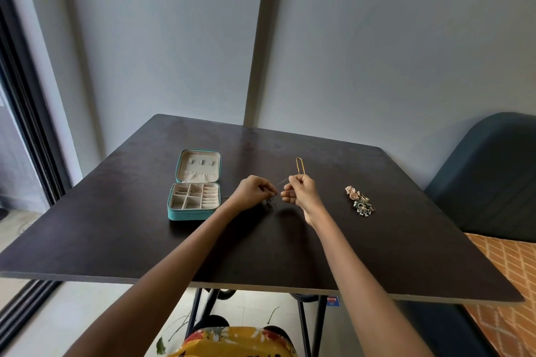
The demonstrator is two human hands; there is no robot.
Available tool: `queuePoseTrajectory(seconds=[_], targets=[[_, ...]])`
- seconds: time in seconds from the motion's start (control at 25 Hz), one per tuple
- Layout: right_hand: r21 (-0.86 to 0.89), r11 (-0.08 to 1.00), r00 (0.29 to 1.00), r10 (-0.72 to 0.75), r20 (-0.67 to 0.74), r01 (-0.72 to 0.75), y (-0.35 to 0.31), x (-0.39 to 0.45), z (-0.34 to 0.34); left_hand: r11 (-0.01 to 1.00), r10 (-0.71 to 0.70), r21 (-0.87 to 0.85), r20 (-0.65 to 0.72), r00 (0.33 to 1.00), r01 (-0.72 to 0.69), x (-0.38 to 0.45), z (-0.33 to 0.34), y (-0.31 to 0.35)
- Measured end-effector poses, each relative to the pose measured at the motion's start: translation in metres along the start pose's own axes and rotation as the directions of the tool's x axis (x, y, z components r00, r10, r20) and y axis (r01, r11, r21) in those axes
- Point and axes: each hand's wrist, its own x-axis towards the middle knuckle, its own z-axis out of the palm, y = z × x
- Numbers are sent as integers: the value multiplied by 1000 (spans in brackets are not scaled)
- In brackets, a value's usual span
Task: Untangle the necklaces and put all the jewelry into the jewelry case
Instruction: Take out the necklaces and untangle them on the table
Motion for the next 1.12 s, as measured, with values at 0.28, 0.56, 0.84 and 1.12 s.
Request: queuePoseTrajectory(seconds=[0.28, 0.56, 0.84, 1.12], targets=[[-37, 997, 998, -65, -12, 64, -3, 4, 0, 978, 71, 198, -25, 997, -64, 0, -4, 0], [-55, 996, 994, -81, -73, 77, 0, 7, 0, 995, 52, 92, -155, 987, -38, 3, -2, 3], [-35, 995, 988, -100, -115, 97, -1, 10, -2, 995, 48, -87, 29, 998, -45, -2, -9, 7], [-21, 997, 987, -81, -142, 78, -2, 6, -2, 990, 69, -124, -7, 998, -69, -6, -6, 14]])
